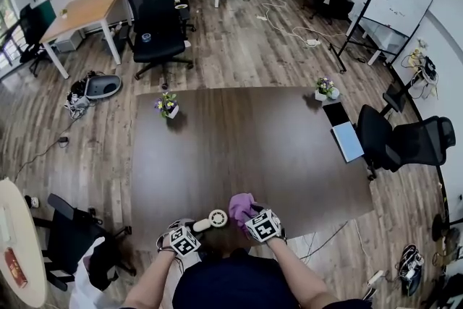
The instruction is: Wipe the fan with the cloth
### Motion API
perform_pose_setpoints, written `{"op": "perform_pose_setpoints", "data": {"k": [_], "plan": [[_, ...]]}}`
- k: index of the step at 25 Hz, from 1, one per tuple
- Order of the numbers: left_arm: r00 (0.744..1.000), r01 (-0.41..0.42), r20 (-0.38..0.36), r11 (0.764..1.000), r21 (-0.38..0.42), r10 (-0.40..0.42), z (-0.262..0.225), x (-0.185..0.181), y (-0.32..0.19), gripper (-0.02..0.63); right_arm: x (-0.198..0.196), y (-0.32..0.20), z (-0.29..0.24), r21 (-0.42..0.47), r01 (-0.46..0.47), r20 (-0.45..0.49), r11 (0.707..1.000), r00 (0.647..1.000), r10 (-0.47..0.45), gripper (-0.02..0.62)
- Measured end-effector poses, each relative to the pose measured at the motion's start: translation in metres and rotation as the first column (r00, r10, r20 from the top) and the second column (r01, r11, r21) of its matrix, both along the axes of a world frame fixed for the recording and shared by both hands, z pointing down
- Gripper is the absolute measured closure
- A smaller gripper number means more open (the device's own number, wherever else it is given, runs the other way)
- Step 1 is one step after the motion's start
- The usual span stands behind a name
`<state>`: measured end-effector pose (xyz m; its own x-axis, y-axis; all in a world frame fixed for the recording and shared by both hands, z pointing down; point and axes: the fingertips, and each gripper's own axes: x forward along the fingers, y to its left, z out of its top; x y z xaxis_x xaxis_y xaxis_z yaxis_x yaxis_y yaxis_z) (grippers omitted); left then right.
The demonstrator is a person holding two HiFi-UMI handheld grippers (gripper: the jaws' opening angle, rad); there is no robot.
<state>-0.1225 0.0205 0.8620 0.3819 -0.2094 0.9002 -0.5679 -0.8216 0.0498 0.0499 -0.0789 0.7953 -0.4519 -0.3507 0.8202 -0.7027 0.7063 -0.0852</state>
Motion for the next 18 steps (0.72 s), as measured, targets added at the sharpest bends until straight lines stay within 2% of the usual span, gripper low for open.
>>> {"op": "perform_pose_setpoints", "data": {"k": [7,12,15,18], "plan": [[1.000,0.018,-0.003,1.000,-0.008,-0.018,0.003,-0.002,0.002,0.416,0.002,-0.004,0.024,-0.051,-0.026,-0.044,0.998,0.999,0.023,0.405],[1.000,0.027,-0.003,1.000,-0.006,-0.027,0.002,-0.002,0.002,0.416,0.000,0.001,0.036,-0.087,-0.032,-0.036,0.996,0.999,0.029,0.393],[0.999,0.036,0.001,0.999,-0.011,-0.036,0.002,-0.001,0.002,0.417,-0.003,0.002,0.042,-0.099,-0.020,-0.033,0.995,0.999,0.017,0.394],[0.999,0.051,-0.001,0.999,-0.017,-0.051,0.004,-0.001,0.002,0.417,-0.001,0.008,0.052,-0.115,-0.006,-0.067,0.993,0.998,-0.002,0.398]]}}
